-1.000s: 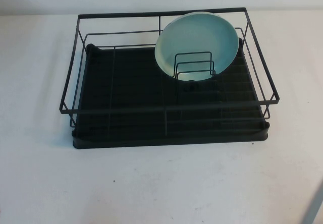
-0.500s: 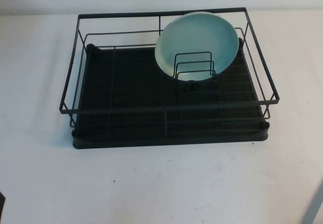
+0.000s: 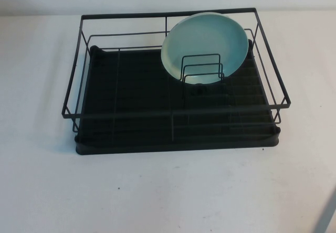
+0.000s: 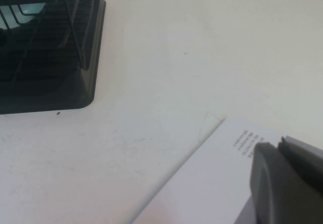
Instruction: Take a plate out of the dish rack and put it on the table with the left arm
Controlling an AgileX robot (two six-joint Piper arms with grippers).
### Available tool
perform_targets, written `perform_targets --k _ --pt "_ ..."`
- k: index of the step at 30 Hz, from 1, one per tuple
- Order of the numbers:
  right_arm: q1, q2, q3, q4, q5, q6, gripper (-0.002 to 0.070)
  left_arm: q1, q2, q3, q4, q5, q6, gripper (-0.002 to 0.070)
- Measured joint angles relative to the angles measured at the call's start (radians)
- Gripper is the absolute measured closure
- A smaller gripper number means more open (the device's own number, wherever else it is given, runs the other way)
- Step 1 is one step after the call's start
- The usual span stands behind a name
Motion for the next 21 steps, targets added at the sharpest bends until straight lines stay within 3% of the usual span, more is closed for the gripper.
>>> perform_targets --k 9,15,21 --pt "0.0 0.0 0.0 0.0 0.0 0.0 0.0696 0.0 0.0 0.0 -0.122 0.06 -0.084 0.0679" --pt "0.0 0.0 0.0 0.0 0.0 0.0 0.0696 0.0 0.024 -0.191 -0.108 0.274 0.265 0.0679" --pt "0.0 0.0 0.0 0.0 0.0 0.0 0.0696 0.0 0.345 -0.646 0.063 0.756 0.554 0.0679"
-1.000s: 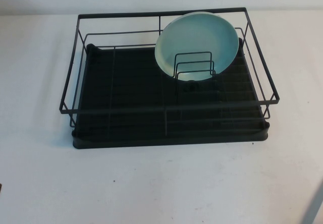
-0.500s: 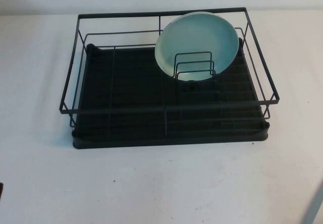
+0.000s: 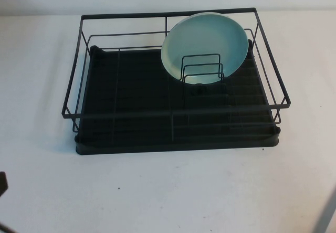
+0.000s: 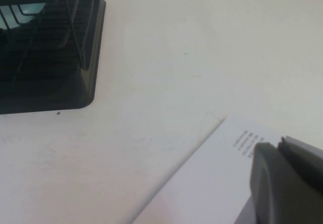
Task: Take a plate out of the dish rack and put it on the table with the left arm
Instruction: Grasp the plate from the shelf
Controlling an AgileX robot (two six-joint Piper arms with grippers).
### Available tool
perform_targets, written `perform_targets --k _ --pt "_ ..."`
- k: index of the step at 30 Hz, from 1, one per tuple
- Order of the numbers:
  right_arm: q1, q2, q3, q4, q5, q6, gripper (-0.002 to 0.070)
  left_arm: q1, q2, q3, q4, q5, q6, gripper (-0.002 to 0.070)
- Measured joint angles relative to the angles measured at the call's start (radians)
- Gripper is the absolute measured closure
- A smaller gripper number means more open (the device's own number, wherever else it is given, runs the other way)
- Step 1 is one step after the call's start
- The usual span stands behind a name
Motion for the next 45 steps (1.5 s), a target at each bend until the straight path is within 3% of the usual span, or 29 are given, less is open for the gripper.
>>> perform_targets --k 2,7,14,25,29,36,39,45 --pt "0.0 0.0 0.0 0.0 0.0 0.0 0.0696 0.0 0.137 -0.148 0.061 0.168 0.071 0.0679" --pt "0.0 0.0 0.0 0.0 0.0 0.0 0.0696 0.0 0.419 -0.457 0.119 0.324 0.234 0.0679" --pt "0.0 0.0 0.0 0.0 0.0 0.0 0.0696 -0.081 0.755 -0.773 0.126 0.288 0.439 0.0679" --pt "0.0 0.0 0.0 0.0 0.0 0.0 0.0696 -0.182 1.178 -1.091 0.115 0.141 0.526 0.0673" --pt "0.0 0.0 0.0 0.0 0.0 0.0 0.0696 -0.205 1.291 -1.142 0.069 0.081 0.672 0.058" --pt "0.0 0.0 0.0 0.0 0.0 0.0 0.0696 -0.208 1.447 -1.149 -0.133 -0.074 0.915 0.0186" --pt "0.0 0.0 0.0 0.0 0.0 0.0 0.0696 -0.208 1.482 -1.149 -0.267 -0.149 0.994 0.0137" --pt "0.0 0.0 0.0 0.0 0.0 0.0 0.0696 -0.208 1.528 -1.149 -0.503 -0.19 1.147 0.012"
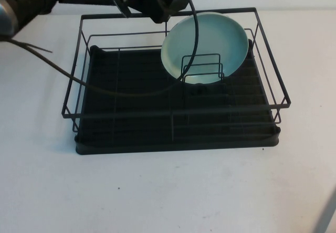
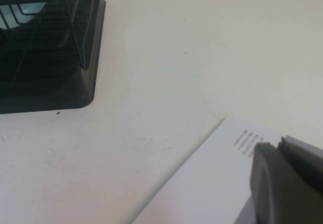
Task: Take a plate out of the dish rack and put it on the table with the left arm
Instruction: Grasp the plate from the shelf
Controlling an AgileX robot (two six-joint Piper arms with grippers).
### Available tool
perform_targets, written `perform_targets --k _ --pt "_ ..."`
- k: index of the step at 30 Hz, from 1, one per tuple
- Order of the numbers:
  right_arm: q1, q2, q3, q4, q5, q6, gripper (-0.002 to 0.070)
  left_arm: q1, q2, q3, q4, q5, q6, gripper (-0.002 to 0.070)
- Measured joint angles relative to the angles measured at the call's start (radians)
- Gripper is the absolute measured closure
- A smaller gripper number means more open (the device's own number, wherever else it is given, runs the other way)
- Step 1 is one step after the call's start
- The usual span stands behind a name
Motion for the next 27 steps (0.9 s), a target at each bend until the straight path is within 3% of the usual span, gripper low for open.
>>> perform_targets --k 12,18,27 --pt "0.0 0.0 0.0 0.0 0.0 0.0 0.0696 -0.051 0.142 0.0 -0.381 -0.011 0.525 0.0118" --pt "0.0 0.0 0.0 0.0 0.0 0.0 0.0696 -0.051 0.187 0.0 -0.468 -0.113 0.62 0.0118" --pt "0.0 0.0 0.0 0.0 0.0 0.0 0.0696 -0.051 0.244 0.0 -0.497 -0.151 0.637 0.0136"
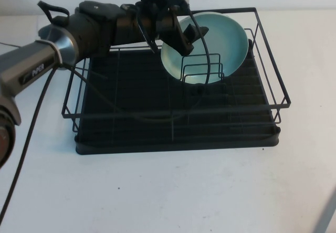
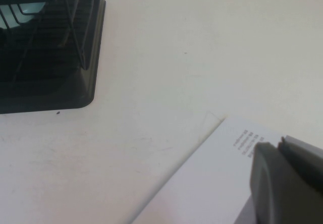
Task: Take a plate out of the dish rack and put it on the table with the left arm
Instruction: Grasp the plate from the shelf
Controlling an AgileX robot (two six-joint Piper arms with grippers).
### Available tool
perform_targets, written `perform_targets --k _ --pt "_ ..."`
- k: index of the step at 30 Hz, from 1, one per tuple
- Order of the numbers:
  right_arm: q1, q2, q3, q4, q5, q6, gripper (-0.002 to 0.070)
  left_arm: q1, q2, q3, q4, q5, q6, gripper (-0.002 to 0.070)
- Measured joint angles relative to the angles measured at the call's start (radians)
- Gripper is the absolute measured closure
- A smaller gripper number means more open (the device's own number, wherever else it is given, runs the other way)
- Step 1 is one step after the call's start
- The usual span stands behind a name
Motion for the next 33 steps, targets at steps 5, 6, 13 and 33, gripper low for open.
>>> perform_targets --k 5,6,13,33 --pt "0.0 0.0 0.0 0.0 0.0 0.0 0.0696 0.0 0.007 0.0 -0.075 -0.011 0.009 0.0291" --pt "0.0 0.0 0.0 0.0 0.0 0.0 0.0696 0.0 0.007 0.0 -0.098 -0.012 0.016 0.034" --pt "0.0 0.0 0.0 0.0 0.0 0.0 0.0696 0.0 0.007 0.0 -0.156 -0.026 0.095 0.0584" --pt "0.0 0.0 0.0 0.0 0.0 0.0 0.0696 0.006 -0.039 -0.045 -0.161 0.018 0.158 0.0644"
